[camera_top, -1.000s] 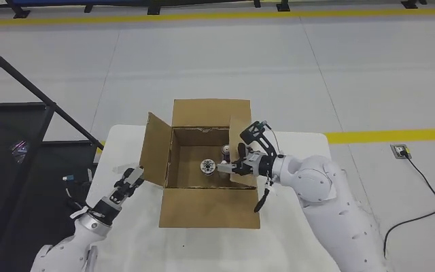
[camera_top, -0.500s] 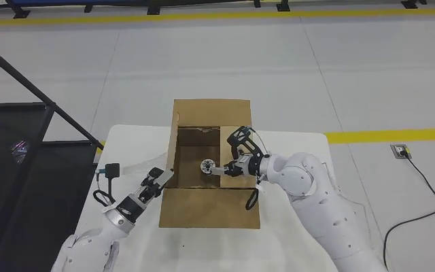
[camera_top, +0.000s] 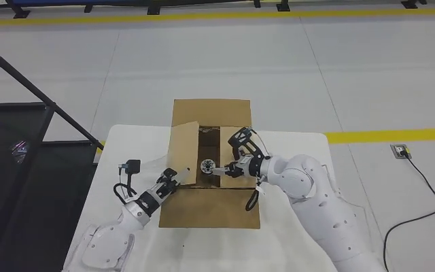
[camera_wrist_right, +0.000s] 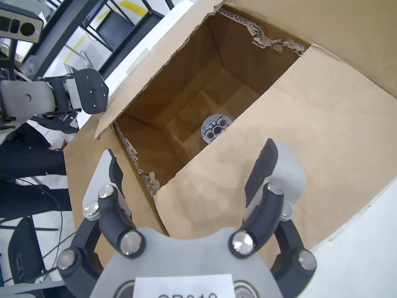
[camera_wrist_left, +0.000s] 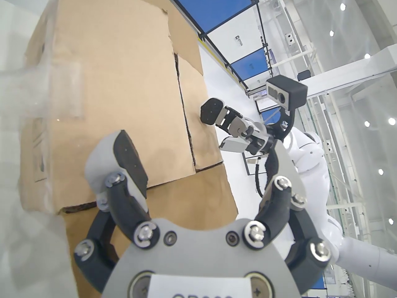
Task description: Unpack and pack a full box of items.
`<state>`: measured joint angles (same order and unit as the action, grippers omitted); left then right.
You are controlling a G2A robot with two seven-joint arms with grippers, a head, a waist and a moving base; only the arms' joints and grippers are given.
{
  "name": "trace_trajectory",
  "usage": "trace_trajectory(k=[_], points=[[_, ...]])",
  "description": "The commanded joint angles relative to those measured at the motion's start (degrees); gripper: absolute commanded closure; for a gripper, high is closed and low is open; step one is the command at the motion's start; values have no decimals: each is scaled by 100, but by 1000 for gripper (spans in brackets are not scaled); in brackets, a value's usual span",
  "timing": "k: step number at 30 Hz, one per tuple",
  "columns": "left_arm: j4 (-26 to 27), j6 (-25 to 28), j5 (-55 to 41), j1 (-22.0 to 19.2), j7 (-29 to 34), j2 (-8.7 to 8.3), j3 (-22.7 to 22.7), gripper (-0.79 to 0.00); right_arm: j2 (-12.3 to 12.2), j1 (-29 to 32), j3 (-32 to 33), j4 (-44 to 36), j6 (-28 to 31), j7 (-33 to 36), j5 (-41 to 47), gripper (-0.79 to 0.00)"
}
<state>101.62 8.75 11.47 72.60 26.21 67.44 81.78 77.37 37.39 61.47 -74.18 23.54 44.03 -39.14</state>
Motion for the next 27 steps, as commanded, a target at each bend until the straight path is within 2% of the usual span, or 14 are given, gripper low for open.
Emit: trace_trajectory(k=[1,7,19,23,27], points=[[-61,-25,-15,-60,6,4,-36,-785,1,9,48,91,45,-30,267,-785],[-251,-86,11,-196,-5,15,-135,-785,34,-197,33,627,319,17,942,-785],[-532,-171,140,-358,-1,31,-323,-785,84,-540,-213,1115,685,-25,1111,-785],[-501,-151,159,-346,-40,29,-316,-785,69,-539,-207,1110,848,-70,1164,-785],[-224,-56,32,-181,-86,2,-89,-785,34,-494,-130,984,917,-178,1154,-785]])
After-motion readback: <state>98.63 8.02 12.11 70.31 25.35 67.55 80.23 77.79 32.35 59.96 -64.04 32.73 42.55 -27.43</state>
